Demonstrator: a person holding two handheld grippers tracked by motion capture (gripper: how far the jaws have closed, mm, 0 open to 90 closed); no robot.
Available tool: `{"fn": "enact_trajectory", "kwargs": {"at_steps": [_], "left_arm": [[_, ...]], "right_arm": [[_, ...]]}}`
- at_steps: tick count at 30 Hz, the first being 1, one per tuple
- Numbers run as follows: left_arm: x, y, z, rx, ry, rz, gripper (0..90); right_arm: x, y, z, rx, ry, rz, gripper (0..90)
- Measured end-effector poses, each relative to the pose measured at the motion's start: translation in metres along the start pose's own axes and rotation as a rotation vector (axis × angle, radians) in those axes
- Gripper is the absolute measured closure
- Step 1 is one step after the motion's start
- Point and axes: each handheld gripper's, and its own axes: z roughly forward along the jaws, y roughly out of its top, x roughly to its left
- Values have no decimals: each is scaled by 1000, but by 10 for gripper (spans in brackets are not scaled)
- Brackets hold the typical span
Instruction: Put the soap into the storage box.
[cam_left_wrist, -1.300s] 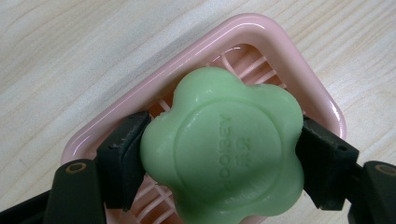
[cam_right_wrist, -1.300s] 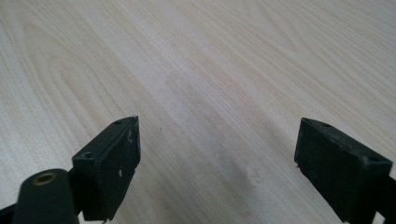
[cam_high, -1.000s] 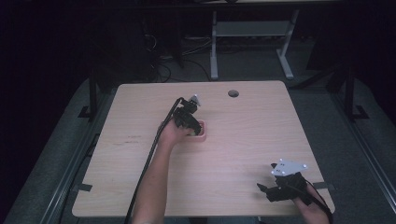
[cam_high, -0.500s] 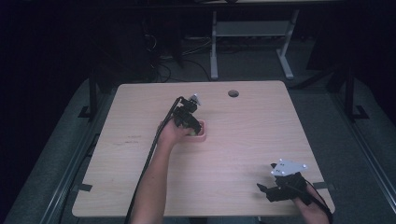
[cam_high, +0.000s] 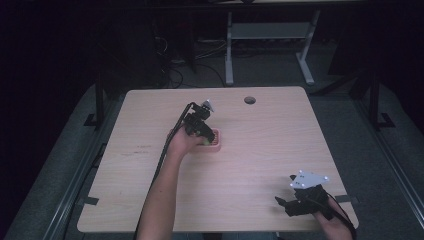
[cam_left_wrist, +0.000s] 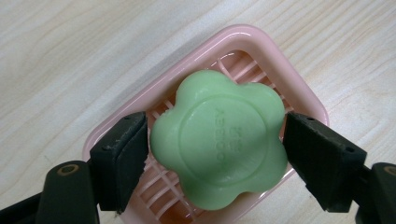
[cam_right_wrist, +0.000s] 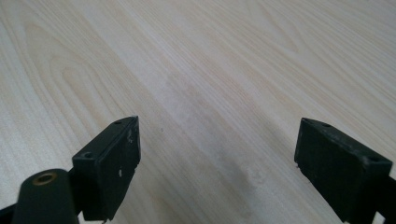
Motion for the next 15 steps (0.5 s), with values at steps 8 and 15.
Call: {"fn": "enact_trajectory", "kwargs": {"at_steps": [8, 15], "left_arm": [[-2, -1, -6, -16, -6, 12, 226], [-1, -3, -11, -24, -12, 13, 226]], "right_arm": [[1, 0, 1, 6, -2, -1, 138], [0, 0, 1, 1, -3, 9, 138]]}}
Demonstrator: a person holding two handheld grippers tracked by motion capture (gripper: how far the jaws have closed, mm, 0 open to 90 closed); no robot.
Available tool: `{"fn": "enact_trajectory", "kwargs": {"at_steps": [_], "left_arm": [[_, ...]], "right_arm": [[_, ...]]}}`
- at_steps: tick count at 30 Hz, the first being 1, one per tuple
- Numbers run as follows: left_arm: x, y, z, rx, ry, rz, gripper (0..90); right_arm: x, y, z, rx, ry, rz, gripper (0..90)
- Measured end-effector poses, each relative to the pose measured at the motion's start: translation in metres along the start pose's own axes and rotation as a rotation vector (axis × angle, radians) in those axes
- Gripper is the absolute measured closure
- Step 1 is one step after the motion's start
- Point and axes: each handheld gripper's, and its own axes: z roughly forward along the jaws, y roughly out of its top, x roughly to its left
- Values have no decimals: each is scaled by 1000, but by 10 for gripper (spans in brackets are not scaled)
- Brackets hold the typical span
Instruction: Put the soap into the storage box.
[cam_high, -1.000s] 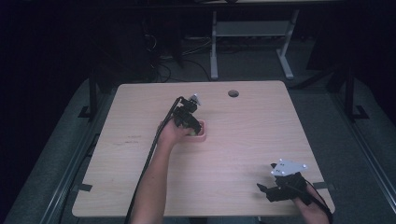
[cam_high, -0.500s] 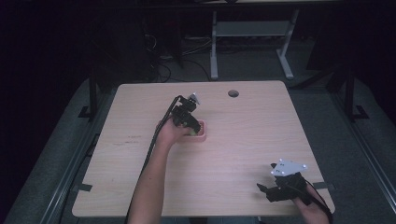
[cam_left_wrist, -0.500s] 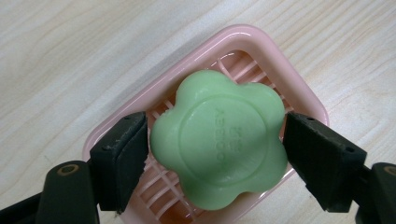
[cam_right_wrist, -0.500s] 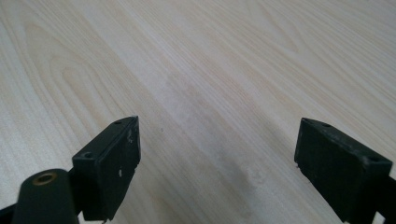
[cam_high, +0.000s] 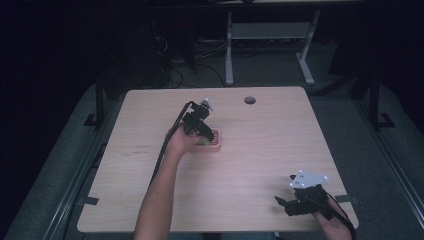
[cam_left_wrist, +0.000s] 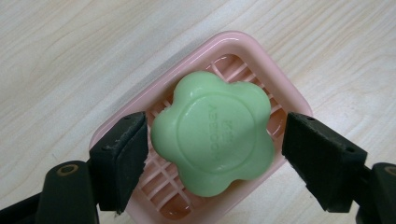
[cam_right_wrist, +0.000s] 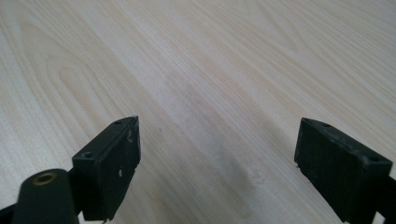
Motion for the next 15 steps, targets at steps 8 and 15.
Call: {"fn": "enact_trajectory", "kwargs": {"at_steps": [8, 15], "left_arm": [[-4, -1, -6, -25, -3, 8, 222], [-8, -4, -14, -51, -4, 23, 221]], "right_arm": [[-1, -1, 1, 5, -6, -14, 138], [0, -1, 1, 10, -4, -5, 139]]}}
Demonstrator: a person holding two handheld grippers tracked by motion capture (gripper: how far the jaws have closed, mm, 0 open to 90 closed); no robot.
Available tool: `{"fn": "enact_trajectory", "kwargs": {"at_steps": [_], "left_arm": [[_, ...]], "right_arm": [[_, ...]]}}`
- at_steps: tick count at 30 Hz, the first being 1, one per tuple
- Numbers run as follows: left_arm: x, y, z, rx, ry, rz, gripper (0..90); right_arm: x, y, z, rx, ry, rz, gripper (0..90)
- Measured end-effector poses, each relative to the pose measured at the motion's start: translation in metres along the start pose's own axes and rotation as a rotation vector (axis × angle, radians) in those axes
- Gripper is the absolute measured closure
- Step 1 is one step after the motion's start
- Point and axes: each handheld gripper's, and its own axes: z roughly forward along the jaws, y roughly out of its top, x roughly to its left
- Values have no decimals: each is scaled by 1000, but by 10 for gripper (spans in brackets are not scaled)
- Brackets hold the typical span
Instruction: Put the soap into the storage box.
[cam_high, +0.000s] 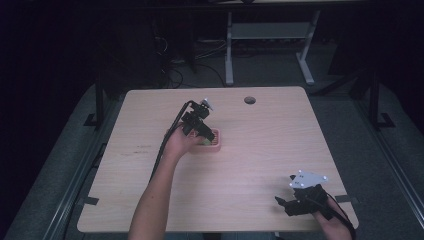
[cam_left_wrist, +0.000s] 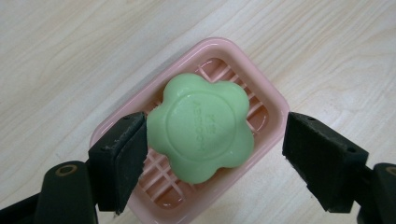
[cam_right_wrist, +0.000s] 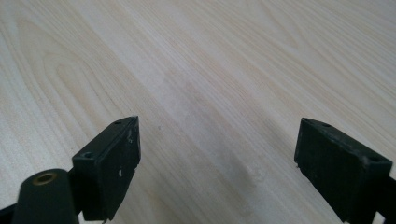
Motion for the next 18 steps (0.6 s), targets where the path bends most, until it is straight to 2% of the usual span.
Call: {"fn": "enact_trajectory", "kwargs": {"at_steps": [9, 11, 12, 18], "left_arm": [[-5, -8, -10, -17, -10, 24, 221], [-6, -11, -12, -27, -13, 21, 221], [-6, -12, -13, -28, -13, 23, 221], [-6, -22, -21, -55, -25, 22, 220]], "right_arm": [[0, -1, 1, 10, -2, 0, 139], [-1, -1, 1, 11, -4, -3, 139], [0, -1, 1, 8, 0, 14, 139], [0, -1, 2, 13, -3, 10, 139]]}}
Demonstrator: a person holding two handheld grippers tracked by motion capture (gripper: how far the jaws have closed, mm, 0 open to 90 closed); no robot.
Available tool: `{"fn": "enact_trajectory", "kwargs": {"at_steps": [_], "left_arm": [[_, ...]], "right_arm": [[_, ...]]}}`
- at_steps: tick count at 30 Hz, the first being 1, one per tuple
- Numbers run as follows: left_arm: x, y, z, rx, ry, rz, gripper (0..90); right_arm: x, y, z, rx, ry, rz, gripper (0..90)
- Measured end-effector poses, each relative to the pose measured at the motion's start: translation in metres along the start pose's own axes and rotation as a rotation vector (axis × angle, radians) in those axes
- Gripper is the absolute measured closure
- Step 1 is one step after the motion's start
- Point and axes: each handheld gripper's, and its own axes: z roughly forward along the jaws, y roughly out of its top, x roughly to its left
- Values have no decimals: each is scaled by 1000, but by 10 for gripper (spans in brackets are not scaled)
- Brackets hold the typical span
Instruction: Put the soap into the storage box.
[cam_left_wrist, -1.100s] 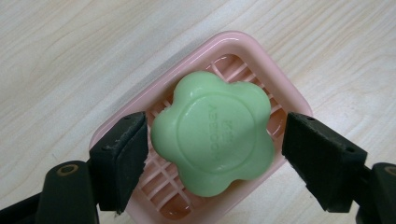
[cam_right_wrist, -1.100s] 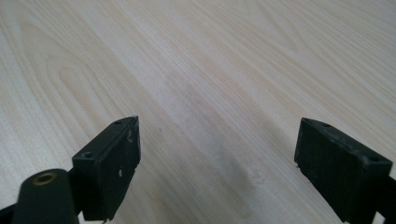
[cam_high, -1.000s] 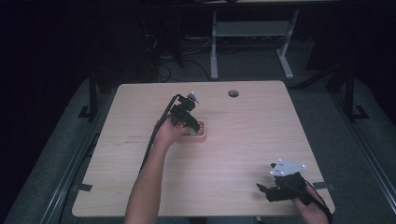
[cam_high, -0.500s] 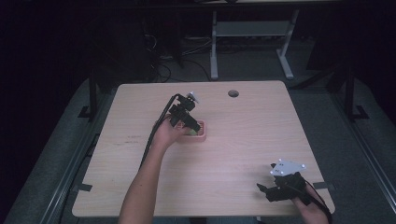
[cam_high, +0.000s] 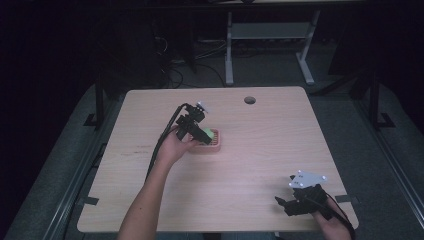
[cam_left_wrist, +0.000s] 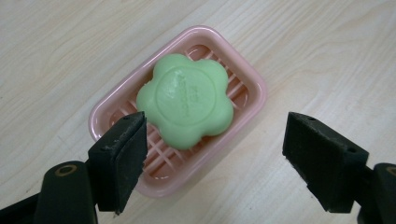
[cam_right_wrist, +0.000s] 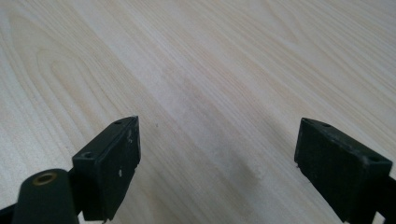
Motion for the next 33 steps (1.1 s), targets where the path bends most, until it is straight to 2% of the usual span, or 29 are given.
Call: {"fn": "enact_trajectory", "kwargs": {"at_steps": [3, 12, 17, 19, 22, 31, 33], "left_arm": [[-1, -5, -4, -3, -4, 9, 220], [-4, -18, -10, -4, -22, 19, 220], [-6, -25, -12, -2, -31, 30, 220], [-8, -29, -13, -2, -35, 33, 220], [-10, -34, -15, -6, -43, 30, 220], [-10, -47, -19, -6, -49, 35, 220], [-11, -50, -20, -5, -52, 38, 220]], "right_arm": [[-1, 0, 1, 4, -7, -21, 139], [-1, 0, 1, 5, -6, -3, 139], [-3, -1, 1, 5, -11, -13, 139], [-2, -1, 1, 0, -8, 8, 138], [-2, -1, 2, 3, -6, 14, 139], [-3, -1, 4, 12, -11, 2, 139], [-3, -2, 4, 15, -10, 12, 139]]}}
